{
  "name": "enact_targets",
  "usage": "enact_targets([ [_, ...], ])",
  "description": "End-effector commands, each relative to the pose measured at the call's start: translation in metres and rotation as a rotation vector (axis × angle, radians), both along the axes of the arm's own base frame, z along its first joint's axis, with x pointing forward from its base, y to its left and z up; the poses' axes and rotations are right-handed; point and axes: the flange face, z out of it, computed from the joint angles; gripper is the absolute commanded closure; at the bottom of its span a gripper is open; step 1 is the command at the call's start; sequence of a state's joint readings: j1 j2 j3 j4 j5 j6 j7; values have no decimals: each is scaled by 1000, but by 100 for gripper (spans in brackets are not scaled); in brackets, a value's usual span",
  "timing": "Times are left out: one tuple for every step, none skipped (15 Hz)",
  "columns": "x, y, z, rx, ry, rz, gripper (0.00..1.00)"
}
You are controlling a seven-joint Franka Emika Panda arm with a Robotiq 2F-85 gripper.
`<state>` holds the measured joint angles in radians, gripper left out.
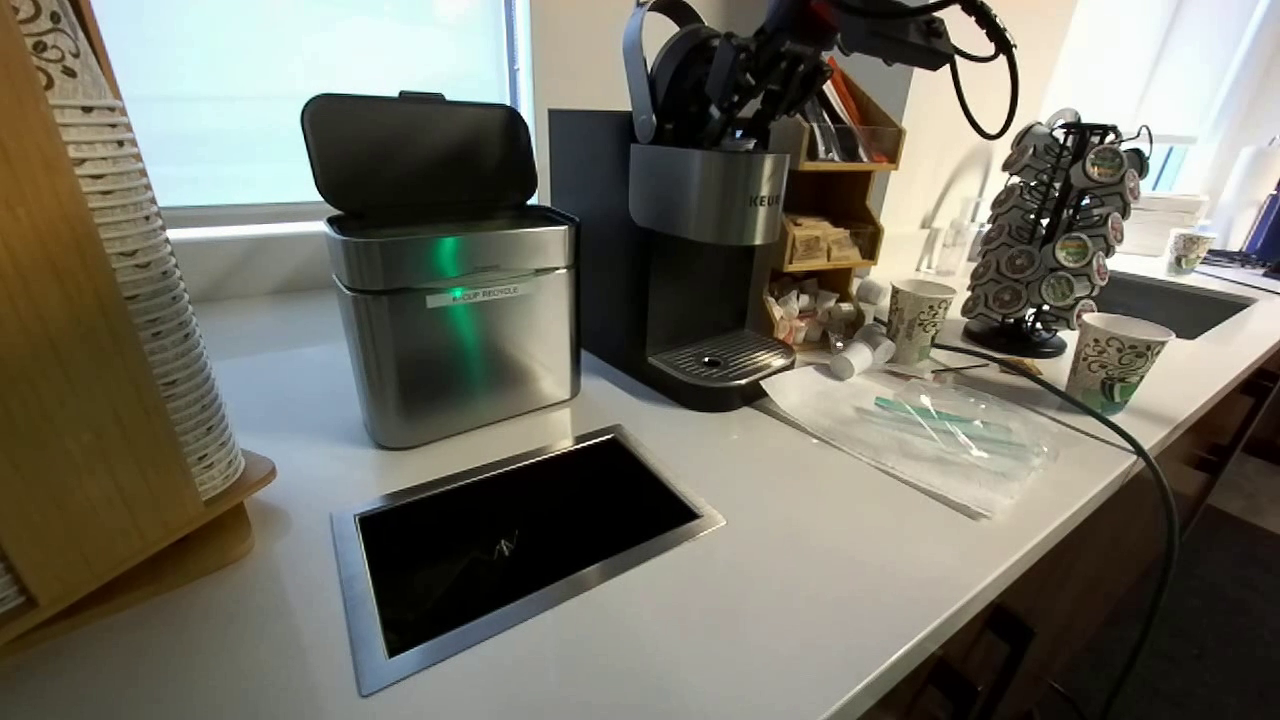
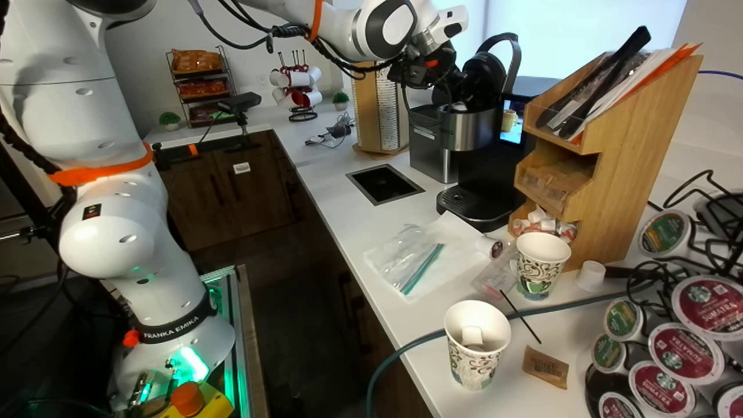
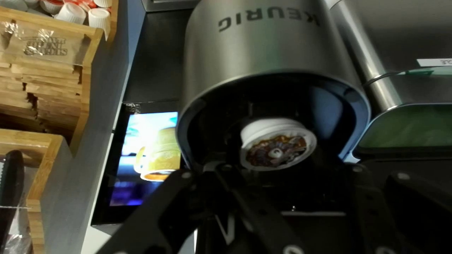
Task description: Remove the coffee capsule from the coffee machine and put it on the top part of the shelf on the right
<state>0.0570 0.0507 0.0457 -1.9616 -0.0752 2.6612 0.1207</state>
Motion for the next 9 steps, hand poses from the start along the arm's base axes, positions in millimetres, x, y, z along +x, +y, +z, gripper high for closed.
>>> enact_targets([
  [2,1,4,-13,-23,10,72],
  [0,2,8,-18,-35,11,72],
  [-2,3,15,-13,-53,8,72],
  [-4,2,21,-8,-70,6,72],
  [-6,2,28,-3,-95,0,72],
  [-9,1,36,9,-109,-6,72],
  [-13,1,42,10,-119,-12,72],
  [-18,1,46,13,-116,-18,72],
  [-27,-2,52,5,-114,-30,72],
])
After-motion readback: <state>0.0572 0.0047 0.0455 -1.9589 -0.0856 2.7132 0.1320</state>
